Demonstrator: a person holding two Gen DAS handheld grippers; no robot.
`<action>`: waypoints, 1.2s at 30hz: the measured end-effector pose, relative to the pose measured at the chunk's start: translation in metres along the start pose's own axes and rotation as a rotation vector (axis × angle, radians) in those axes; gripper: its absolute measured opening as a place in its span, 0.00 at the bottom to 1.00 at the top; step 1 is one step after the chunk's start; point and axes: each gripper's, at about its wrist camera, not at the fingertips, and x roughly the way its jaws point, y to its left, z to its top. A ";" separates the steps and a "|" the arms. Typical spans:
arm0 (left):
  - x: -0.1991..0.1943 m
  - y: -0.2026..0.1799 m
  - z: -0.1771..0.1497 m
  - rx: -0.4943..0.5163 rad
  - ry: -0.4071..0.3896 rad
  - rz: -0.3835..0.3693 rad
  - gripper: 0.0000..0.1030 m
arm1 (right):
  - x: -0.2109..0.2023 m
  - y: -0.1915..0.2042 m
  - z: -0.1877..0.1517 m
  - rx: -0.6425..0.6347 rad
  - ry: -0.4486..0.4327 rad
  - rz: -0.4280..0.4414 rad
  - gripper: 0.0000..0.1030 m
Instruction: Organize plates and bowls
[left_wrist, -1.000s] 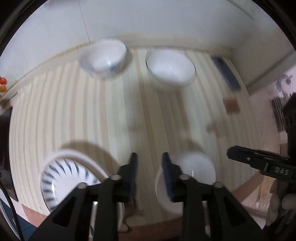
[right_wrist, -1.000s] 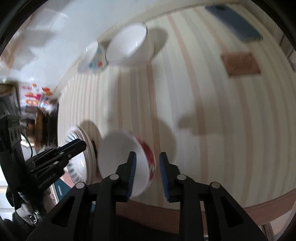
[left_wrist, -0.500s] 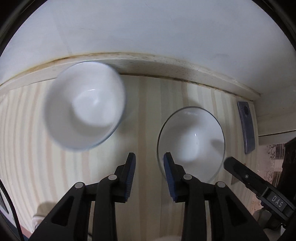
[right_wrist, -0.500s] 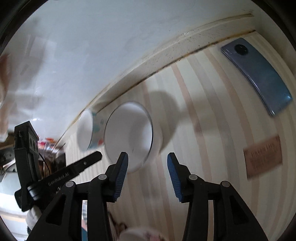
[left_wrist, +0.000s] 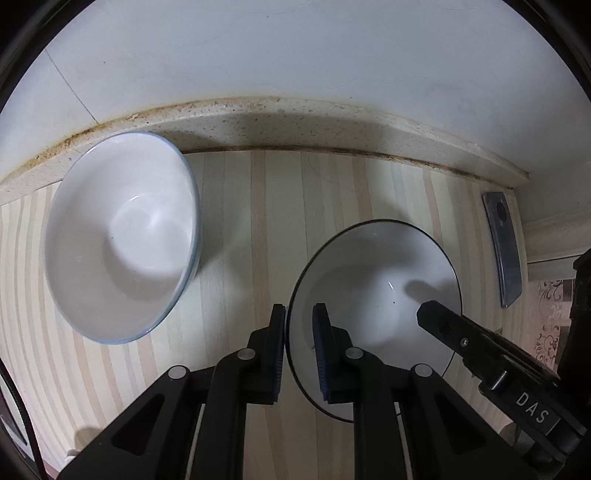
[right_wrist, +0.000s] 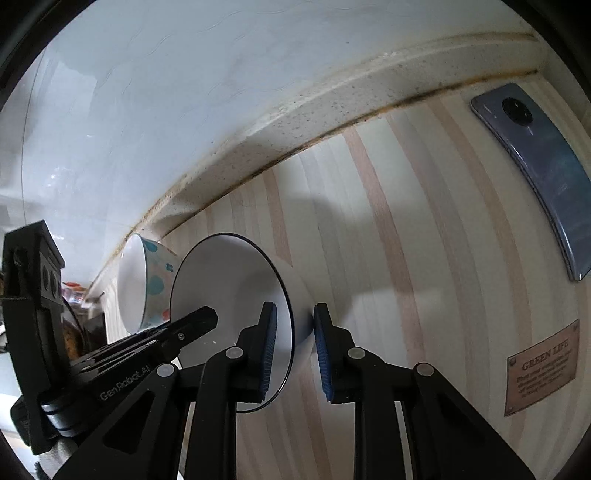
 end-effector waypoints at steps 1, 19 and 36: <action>-0.001 -0.001 0.000 0.005 -0.002 -0.004 0.12 | -0.002 0.002 -0.001 -0.005 -0.003 -0.001 0.22; -0.102 -0.008 -0.085 0.087 -0.099 -0.088 0.12 | -0.107 0.029 -0.086 -0.059 -0.070 0.037 0.22; -0.105 -0.008 -0.182 0.199 -0.018 -0.083 0.12 | -0.132 0.015 -0.208 -0.009 -0.024 0.025 0.22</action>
